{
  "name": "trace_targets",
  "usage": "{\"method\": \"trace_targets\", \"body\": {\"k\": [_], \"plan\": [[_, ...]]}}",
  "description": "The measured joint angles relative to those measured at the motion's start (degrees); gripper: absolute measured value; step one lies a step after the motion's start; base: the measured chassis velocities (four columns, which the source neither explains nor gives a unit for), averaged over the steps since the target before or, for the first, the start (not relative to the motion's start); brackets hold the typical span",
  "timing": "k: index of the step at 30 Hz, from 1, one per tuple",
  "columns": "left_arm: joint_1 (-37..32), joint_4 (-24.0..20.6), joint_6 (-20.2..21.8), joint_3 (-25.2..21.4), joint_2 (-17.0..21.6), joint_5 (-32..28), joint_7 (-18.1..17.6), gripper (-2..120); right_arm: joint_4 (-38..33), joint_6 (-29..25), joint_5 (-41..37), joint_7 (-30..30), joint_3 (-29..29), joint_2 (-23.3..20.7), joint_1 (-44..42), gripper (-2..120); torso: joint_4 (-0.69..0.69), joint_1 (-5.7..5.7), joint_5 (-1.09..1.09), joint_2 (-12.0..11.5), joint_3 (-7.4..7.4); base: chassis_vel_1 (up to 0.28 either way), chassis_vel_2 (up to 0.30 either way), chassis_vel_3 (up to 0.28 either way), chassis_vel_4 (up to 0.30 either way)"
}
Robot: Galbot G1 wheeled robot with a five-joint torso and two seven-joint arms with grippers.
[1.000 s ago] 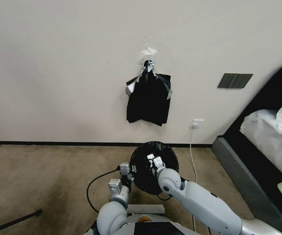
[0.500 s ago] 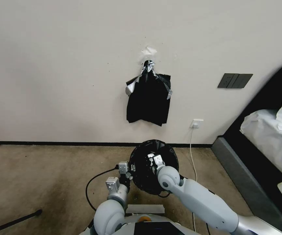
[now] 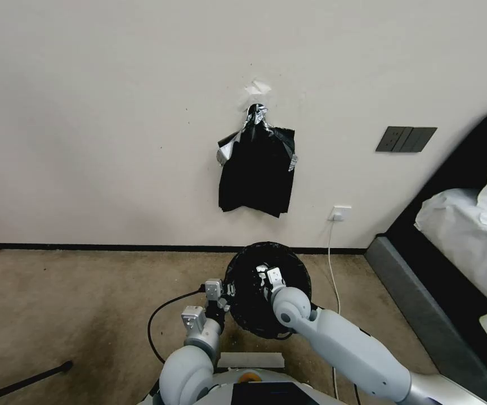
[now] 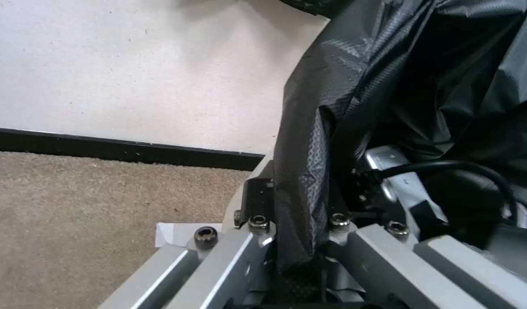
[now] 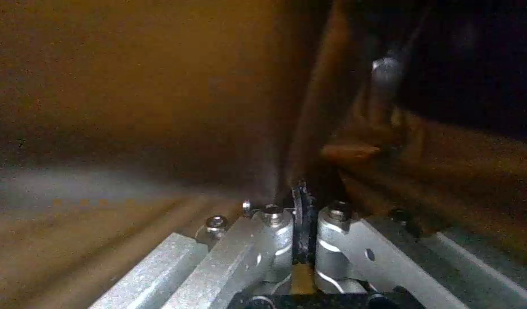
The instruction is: Place a trash bag onto the trash bin.
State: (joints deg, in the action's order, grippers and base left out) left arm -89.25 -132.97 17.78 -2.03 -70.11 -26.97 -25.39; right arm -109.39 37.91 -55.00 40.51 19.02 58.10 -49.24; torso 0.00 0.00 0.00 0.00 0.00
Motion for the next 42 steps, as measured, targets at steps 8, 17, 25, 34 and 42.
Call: {"method": "trace_targets", "body": {"k": [8, 17, 25, 34, 42], "plan": [[-0.16, 0.42, 0.00, 0.07, 0.02, -0.27, -0.02, 0, 1.45, 0.19, 0.16, -0.51, -1.32, 1.54, -0.54, 0, 0.00, 0.00, 0.00, 0.00, 0.00, 0.000, 0.000, 0.000, 0.000], [-0.34, 0.12, 0.01, 0.34, -0.36, -0.97, -0.36, 0, 2.12, 0.29, 0.71, -0.93, -0.79, 1.47, -1.24, 0, 0.00, 0.00, 0.00, 0.00, 0.00, 0.000, 0.000, 0.000, 0.000], [-1.10, 0.06, -0.02, 0.51, -1.32, -1.26, -0.37, 0, 2.32, 0.75, 0.72, -1.10, -1.14, 1.38, -1.64, 0, -0.01, 0.00, 0.00, 0.00, 0.00, 0.000, 0.000, 0.000, 0.000], [-1.24, -0.47, -0.10, 0.77, -1.31, -1.85, -0.39, 0, 3.05, 0.81, 1.16, -1.43, -1.09, 1.73, -2.51, 0, 0.00, 0.00, 0.00, 0.00, 0.00, 0.000, 0.000, 0.000, 0.000], [-1.82, -0.82, -0.17, 0.88, -1.66, -2.01, -0.40, 0, 3.43, 0.52, 1.17, -1.77, -1.05, 1.60, -2.49, 0, 0.00, 0.00, 0.00, 0.00, 0.00, 0.000, 0.000, 0.000, 0.000]]}}
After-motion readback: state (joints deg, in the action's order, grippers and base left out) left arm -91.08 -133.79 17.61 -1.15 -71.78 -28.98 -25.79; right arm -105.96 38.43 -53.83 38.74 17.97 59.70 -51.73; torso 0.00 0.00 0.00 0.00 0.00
